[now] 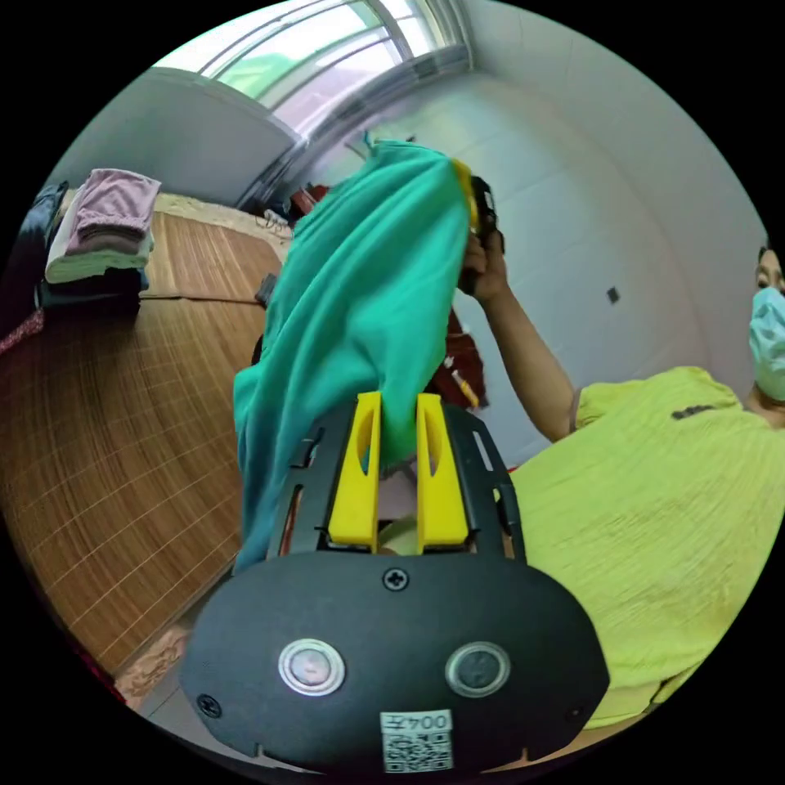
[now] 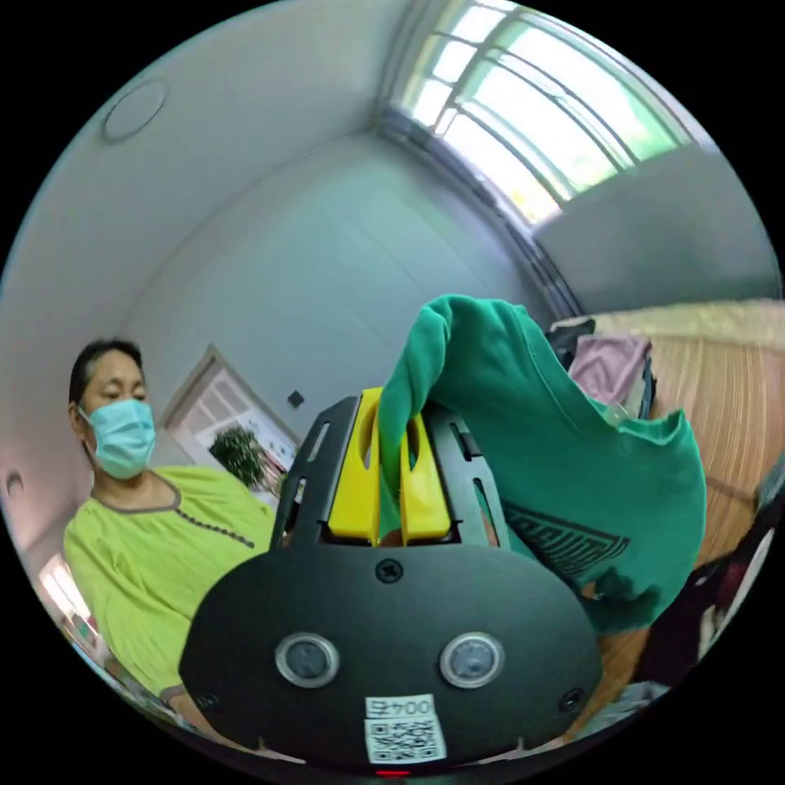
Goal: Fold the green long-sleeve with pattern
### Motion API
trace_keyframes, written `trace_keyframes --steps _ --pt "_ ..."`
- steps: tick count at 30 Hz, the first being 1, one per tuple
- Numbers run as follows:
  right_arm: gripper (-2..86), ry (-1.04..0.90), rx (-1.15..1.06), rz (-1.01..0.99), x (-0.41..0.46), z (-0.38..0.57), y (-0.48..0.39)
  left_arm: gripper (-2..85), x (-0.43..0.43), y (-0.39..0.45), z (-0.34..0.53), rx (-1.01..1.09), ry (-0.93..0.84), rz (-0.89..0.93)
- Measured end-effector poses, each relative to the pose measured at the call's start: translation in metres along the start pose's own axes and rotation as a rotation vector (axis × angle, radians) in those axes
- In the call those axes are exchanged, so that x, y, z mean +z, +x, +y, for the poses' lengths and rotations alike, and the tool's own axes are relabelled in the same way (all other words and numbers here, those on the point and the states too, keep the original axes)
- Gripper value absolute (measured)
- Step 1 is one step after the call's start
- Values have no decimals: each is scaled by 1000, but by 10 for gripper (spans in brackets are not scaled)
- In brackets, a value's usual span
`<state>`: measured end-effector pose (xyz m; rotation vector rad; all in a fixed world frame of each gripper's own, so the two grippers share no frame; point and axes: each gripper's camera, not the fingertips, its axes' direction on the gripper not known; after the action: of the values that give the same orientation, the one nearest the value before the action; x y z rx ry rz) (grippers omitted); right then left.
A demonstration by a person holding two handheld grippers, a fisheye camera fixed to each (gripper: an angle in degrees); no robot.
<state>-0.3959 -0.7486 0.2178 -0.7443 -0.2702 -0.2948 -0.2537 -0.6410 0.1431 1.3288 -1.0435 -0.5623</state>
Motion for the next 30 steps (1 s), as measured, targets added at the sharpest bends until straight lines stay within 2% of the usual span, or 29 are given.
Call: trace_keyframes --steps 2,6,10,13,15,17,20,23,30 --pt "25 -60 -200 29 -6 -37 -65 75 2 -9 0 -4 41 13" --pt "31 -64 -282 108 -11 -64 -121 97 15 -33 13 -35 122 -8" --pt "38 22 -130 141 3 -55 -114 134 38 -46 20 -23 168 -55" --pt "40 9 -14 153 46 -25 -82 149 61 -52 22 -17 191 -34" --pt "41 0 115 127 78 0 -49 154 83 -55 24 -13 175 -28" --pt "42 29 341 40 114 40 7 157 110 -56 27 11 146 -82" --pt "41 84 571 -17 147 83 58 164 160 -55 37 66 105 -270" --pt "41 47 705 60 175 94 71 173 217 -45 44 189 27 -470" --pt "43 -204 710 195 252 65 42 215 364 -27 74 494 -125 -859"
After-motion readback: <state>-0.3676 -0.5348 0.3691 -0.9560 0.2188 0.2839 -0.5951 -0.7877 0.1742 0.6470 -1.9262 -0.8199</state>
